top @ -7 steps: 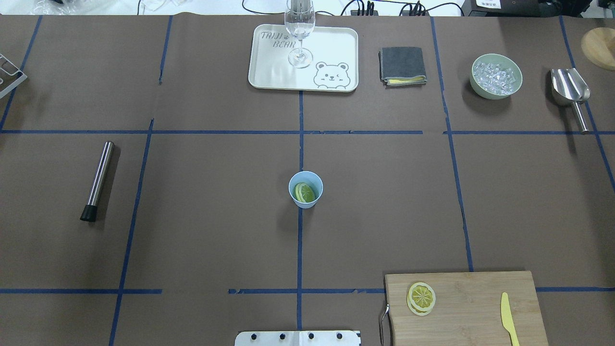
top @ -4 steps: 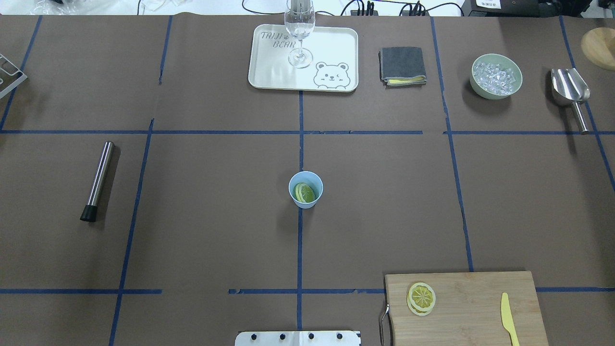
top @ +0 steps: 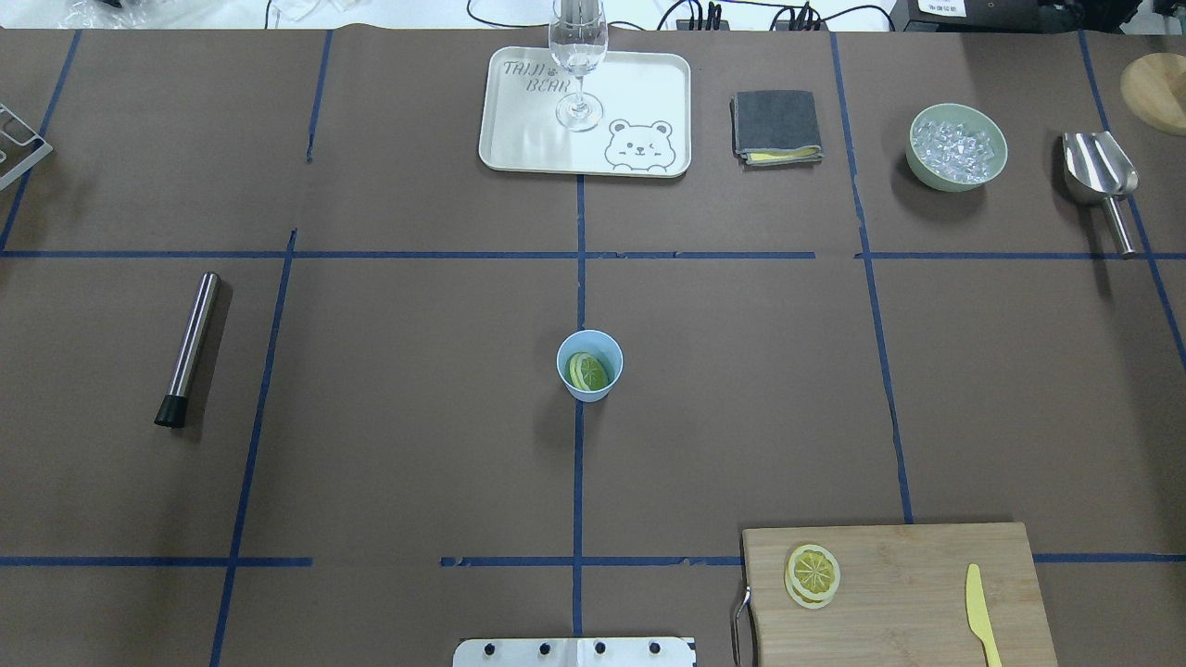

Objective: Squeeze lemon into cup

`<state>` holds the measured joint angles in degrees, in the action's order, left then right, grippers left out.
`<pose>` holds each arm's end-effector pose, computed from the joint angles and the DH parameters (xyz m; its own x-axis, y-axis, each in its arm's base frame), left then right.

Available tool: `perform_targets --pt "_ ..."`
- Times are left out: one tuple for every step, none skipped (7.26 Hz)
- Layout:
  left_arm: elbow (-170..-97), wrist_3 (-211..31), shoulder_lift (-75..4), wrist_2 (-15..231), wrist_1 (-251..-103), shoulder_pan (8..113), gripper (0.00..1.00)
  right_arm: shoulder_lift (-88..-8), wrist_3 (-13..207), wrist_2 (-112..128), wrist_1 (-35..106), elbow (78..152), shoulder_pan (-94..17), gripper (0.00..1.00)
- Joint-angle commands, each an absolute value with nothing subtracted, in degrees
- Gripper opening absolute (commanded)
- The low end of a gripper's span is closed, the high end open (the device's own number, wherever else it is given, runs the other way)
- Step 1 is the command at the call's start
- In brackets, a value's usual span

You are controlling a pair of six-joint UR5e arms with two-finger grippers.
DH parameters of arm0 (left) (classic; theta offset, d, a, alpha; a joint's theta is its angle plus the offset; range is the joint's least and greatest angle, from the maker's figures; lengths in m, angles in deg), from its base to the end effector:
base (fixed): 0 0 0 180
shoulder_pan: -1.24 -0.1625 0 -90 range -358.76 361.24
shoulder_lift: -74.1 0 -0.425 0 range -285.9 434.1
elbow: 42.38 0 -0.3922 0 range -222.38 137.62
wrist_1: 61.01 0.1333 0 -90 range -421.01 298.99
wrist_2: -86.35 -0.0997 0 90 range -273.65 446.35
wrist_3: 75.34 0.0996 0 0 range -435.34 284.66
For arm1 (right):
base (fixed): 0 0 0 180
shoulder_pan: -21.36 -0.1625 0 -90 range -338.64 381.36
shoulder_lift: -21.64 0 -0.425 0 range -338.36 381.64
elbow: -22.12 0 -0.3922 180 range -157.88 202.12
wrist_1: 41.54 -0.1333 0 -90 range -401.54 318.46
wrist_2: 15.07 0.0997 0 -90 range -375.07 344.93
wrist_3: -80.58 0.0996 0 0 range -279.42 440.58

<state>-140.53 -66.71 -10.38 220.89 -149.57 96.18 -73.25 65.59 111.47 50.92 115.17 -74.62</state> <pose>-0.1021 -0.4449 0.6364 0.7162 0.1031 -0.6902 -0.0216 0.9918 0.1258 0.1204 -0.4390 0.6858 0.7943 -0.1328 0.5929 0.1051 0.9911 0.0811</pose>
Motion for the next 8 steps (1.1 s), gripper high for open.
perform_targets --pt "-141.2 -66.5 -10.0 220.9 -149.9 96.4 1.00 -73.3 66.1 111.6 50.6 115.3 -72.5 1.00" --pt "-141.3 -66.5 -9.9 220.9 -149.7 96.5 1.00 -73.2 66.3 111.8 50.5 115.4 -69.6 1.00" --pt "-141.7 -66.5 -10.1 220.9 -149.7 96.4 1.00 -73.3 66.4 112.1 50.5 115.4 -68.6 1.00" --pt "-141.8 -66.5 -10.1 221.0 -149.8 96.4 1.00 -73.3 66.3 112.2 50.5 115.7 -68.6 1.00" --pt "-141.8 -66.5 -10.2 221.0 -149.7 96.3 1.00 -73.3 66.3 112.2 50.5 115.5 -68.6 1.00" --pt "-142.0 -66.5 -10.2 221.3 -149.6 96.3 1.00 -73.3 66.3 112.3 50.6 115.5 -68.5 1.00" --pt "-142.2 -66.5 -10.2 221.4 -149.6 96.3 1.00 -73.3 66.3 112.6 50.6 115.5 -68.6 1.00" --pt "-143.1 -66.5 -10.1 221.4 -149.6 96.4 1.00 -73.3 66.3 112.8 50.6 115.4 -68.6 1.00"
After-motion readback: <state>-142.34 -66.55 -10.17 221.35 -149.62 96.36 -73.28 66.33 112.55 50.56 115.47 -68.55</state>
